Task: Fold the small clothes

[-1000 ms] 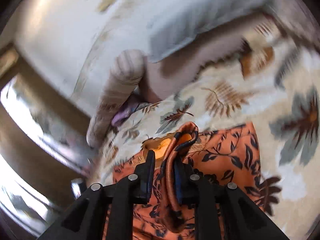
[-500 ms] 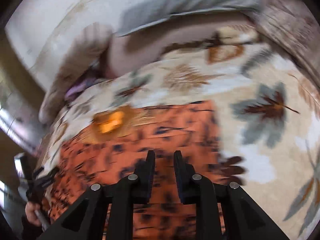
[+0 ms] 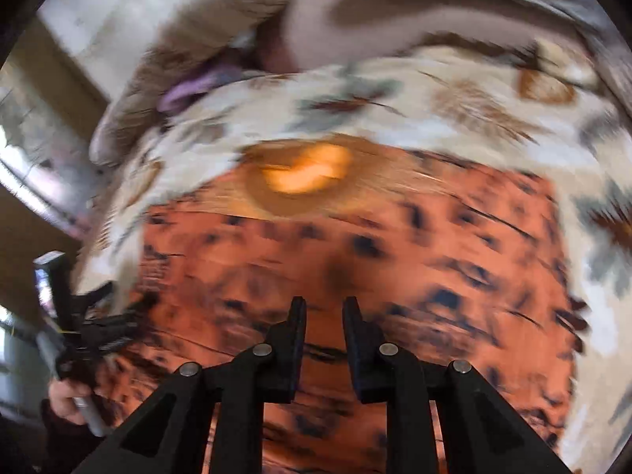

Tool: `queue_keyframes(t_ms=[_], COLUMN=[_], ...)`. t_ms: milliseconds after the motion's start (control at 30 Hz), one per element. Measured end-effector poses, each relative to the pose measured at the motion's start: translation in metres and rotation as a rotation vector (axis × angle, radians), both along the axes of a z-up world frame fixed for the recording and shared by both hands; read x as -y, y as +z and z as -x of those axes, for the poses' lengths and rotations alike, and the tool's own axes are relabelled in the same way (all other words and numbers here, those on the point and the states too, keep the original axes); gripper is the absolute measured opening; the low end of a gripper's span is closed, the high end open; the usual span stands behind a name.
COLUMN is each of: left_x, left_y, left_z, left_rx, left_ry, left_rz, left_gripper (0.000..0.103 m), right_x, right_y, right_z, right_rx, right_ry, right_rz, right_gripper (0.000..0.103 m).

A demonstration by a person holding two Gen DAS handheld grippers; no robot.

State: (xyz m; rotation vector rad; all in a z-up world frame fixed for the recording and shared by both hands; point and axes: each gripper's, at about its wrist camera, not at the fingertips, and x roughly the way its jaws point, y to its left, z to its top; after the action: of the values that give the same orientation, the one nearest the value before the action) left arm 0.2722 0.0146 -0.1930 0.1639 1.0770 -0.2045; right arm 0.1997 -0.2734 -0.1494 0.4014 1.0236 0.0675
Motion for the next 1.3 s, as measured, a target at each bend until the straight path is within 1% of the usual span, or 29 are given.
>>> queue_keyframes(t_ms=[33, 67, 133, 167, 200, 233, 300, 333, 367, 400, 433, 467, 500, 567, 600, 633, 667, 700, 733, 767, 800, 867, 967, 1033, 1100, 1133, 1167, 1233, 1300], left_x=[-0.006, -0.011, -0.007, -0.005, -0.005, -0.007, -0.009, -0.011, -0.016, -0.021, -0.03, -0.04, -0.046, -0.052, -0.053, -0.054, -0.052, -0.048, -0.046, -0.046, -0.045, -0.045, -0.044, -0.042, -0.044, -0.045, -0.047, -0.054, -0.058], left_y=[-0.004, -0.005, -0.006, -0.006, -0.007, -0.007, -0.005, -0.003, 0.001, 0.006, 0.012, 0.022, 0.026, 0.029, 0.026, 0.022, 0.012, 0.007, -0.001, 0.001, 0.003, 0.01, 0.012, 0.011, 0.009, 0.012, 0.014, 0.018, 0.024], left_z=[-0.003, -0.003, 0.002, 0.005, 0.007, 0.007, 0.006, 0.002, -0.002, -0.006, -0.007, -0.007, -0.006, -0.007, -0.007, -0.007, -0.008, -0.008, -0.008, -0.006, -0.007, -0.004, -0.001, 0.0, -0.002, -0.004, -0.004, -0.007, -0.007], left_rx=[-0.038, -0.051, -0.034, -0.025, -0.019, -0.02, -0.052, -0.084, -0.109, -0.095, -0.05, 0.022, 0.069, 0.113, 0.109, 0.087, 0.035, 0.004, -0.025, -0.006, 0.002, 0.022, 0.027, 0.028, 0.039, 0.046, 0.055, 0.067, 0.093], left_ry=[0.026, 0.043, 0.009, -0.006, -0.008, -0.006, -0.026, -0.046, -0.052, -0.034, 0.003, 0.061, 0.09, 0.102, 0.094, 0.081, 0.054, 0.04, 0.026, 0.027, 0.024, 0.013, 0.001, -0.009, -0.012, -0.007, 0.001, 0.009, 0.019], left_rz=[0.052, 0.09, 0.053, 0.041, 0.045, 0.054, 0.062, 0.066, 0.079, 0.082, 0.071, 0.017, -0.035, -0.108, -0.118, -0.118, -0.122, -0.135, -0.156, -0.152, -0.152, -0.139, -0.135, -0.148, -0.162, -0.165, -0.159, -0.142, -0.121], left_gripper=[0.103, 0.103, 0.103, 0.103, 0.103, 0.103, 0.103, 0.103, 0.103, 0.103, 0.103, 0.103, 0.103, 0.103, 0.103, 0.103, 0.103, 0.103, 0.103, 0.103, 0.103, 0.103, 0.103, 0.103, 0.103, 0.103, 0.103, 0.103, 0.103], right_x=[-0.009, -0.019, -0.038, -0.043, -0.045, -0.045, -0.048, -0.049, -0.055, -0.063, -0.071, -0.08, -0.092, -0.113, -0.121, -0.125, -0.132, -0.135, -0.137, -0.14, -0.143, -0.147, -0.16, -0.166, -0.171, -0.169, -0.164, -0.156, -0.145], right_y=[-0.001, -0.006, -0.026, -0.043, -0.047, -0.043, -0.032, -0.028, -0.019, -0.011, -0.006, -0.001, 0.002, -0.001, -0.01, -0.017, -0.035, -0.039, -0.037, -0.033, -0.028, -0.016, -0.007, -0.011, -0.029, -0.032, -0.032, -0.026, -0.013], right_z=[-0.006, -0.015, -0.031, -0.04, -0.045, -0.046, -0.05, -0.051, -0.053, -0.057, -0.06, -0.063, -0.069, -0.081, -0.088, -0.089, -0.097, -0.099, -0.099, -0.101, -0.102, -0.101, -0.11, -0.117, -0.128, -0.128, -0.128, -0.123, -0.11], right_rx=[-0.005, -0.024, -0.107, -0.164, -0.158, -0.146, -0.159, -0.146, -0.112, -0.098, -0.088, -0.079, -0.071, -0.099, -0.138, -0.172, -0.241, -0.245, -0.232, -0.235, -0.235, -0.176, -0.132, -0.132, -0.183, -0.189, -0.175, -0.177, -0.137], right_ry=[0.019, 0.033, 0.045, 0.042, 0.029, 0.016, -0.008, -0.014, -0.009, 0.001, 0.013, 0.027, 0.042, 0.066, 0.074, 0.079, 0.079, 0.067, 0.054, 0.055, 0.063, 0.071, 0.07, 0.067, 0.058, 0.053, 0.038, 0.027, 0.019], right_rz=[-0.002, 0.01, 0.079, 0.123, 0.13, 0.134, 0.135, 0.133, 0.128, 0.126, 0.121, 0.115, 0.111, 0.134, 0.152, 0.164, 0.187, 0.2, 0.212, 0.221, 0.206, 0.146, 0.14, 0.112, 0.138, 0.128, 0.088, 0.042, 0.042], right_gripper=[0.022, 0.022, 0.023, 0.023, 0.023, 0.022, 0.022, 0.022, 0.022, 0.022, 0.022, 0.022, 0.022, 0.022, 0.022, 0.023, 0.023, 0.023, 0.023, 0.022, 0.022, 0.022, 0.022, 0.023, 0.022, 0.022, 0.022, 0.021, 0.021])
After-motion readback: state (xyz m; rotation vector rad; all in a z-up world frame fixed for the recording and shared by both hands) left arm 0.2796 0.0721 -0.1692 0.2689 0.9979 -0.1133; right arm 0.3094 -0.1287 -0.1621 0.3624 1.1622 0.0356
